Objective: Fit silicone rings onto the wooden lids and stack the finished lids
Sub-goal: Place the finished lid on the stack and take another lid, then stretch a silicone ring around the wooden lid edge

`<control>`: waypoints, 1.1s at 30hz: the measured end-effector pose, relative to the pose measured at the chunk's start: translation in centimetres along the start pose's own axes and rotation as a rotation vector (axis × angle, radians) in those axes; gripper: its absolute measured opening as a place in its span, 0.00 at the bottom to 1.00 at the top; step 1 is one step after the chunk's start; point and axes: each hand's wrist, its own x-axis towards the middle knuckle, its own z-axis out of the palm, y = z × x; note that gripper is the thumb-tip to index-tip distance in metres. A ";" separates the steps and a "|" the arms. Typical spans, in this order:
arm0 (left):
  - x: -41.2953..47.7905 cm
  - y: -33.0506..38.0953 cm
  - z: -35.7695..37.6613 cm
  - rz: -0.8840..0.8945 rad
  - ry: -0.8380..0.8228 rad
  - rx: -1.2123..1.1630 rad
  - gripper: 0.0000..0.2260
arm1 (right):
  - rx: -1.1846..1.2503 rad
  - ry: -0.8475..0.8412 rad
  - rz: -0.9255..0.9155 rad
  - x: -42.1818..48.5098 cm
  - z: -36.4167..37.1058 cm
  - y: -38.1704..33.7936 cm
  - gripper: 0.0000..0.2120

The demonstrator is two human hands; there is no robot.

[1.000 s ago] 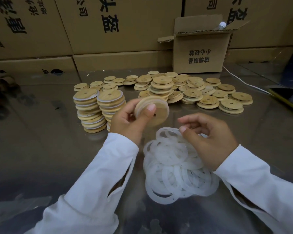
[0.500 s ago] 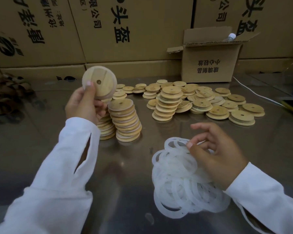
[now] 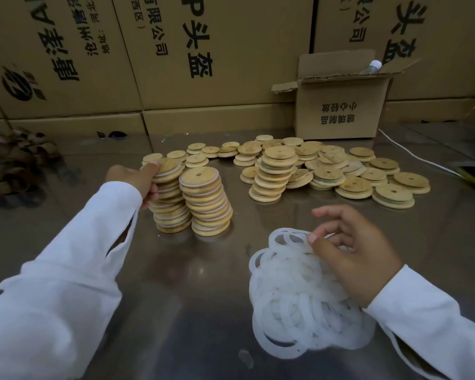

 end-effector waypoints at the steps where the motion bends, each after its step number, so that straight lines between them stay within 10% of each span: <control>1: 0.0 -0.1 0.0 0.004 0.022 0.016 0.18 | -0.001 -0.001 -0.001 0.0 0.0 0.0 0.13; 4: -0.4 -0.6 0.0 0.023 0.196 0.039 0.22 | -0.003 -0.006 0.004 0.0 0.0 0.2 0.13; 7: -3.6 -0.2 0.2 0.443 0.490 -0.194 0.06 | -0.008 -0.010 0.013 0.1 0.2 0.4 0.13; 17: -12.5 -1.6 8.0 0.870 -0.503 -0.086 0.09 | -0.034 0.026 0.025 1.0 -0.5 0.6 0.12; 23: -11.1 -4.7 9.1 0.627 -0.548 0.039 0.12 | 0.013 0.083 0.132 5.8 0.3 0.3 0.10; 33: -10.0 -6.2 9.5 0.575 -0.479 0.093 0.13 | -0.263 0.144 0.077 16.5 3.4 -0.5 0.34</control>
